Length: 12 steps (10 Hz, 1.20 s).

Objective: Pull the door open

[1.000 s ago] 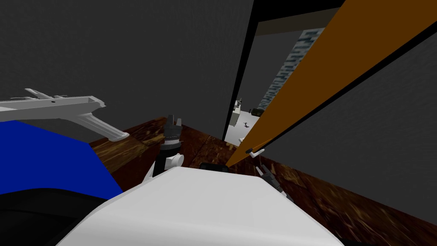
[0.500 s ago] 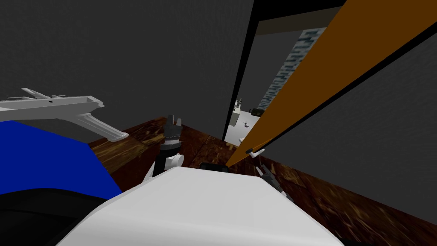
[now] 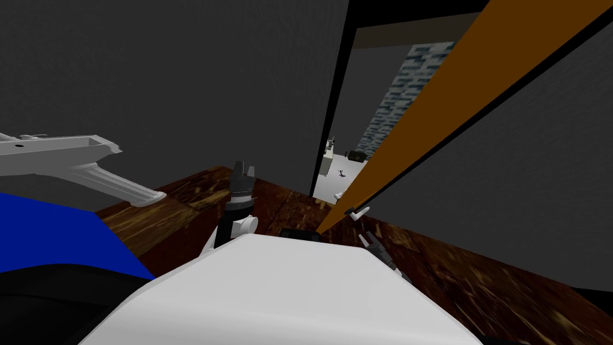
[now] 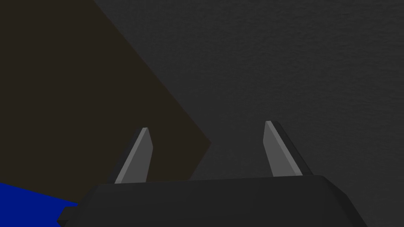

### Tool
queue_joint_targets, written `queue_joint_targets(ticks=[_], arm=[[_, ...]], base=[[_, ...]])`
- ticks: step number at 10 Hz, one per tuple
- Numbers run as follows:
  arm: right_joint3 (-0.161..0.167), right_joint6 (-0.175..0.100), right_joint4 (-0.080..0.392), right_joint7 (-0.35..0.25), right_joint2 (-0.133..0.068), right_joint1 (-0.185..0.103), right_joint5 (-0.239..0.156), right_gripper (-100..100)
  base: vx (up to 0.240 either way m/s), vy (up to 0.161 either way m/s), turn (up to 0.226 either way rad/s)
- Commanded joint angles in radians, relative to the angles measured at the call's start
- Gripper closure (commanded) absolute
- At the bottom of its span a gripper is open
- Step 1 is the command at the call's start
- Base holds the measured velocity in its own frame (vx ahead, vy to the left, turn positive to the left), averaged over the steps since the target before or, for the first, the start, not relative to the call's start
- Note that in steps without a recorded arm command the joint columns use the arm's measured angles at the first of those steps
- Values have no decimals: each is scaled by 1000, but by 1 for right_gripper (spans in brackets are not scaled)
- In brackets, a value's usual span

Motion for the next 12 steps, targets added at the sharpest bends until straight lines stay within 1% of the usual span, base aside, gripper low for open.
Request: queue_joint_targets(ticks=[1,8,11,12], arm=[[0,7,-11,0,-2,5,0,-100],[0,7,-11,0,-2,5,0,-100],[8,16,-5,-1,-3,-6,8,-100],[13,17,-1,-2,-4,-12,13,-100]], base=[[-6,-5,4],[-4,-3,3],[28,41,-186],[-42,-12,-215]])
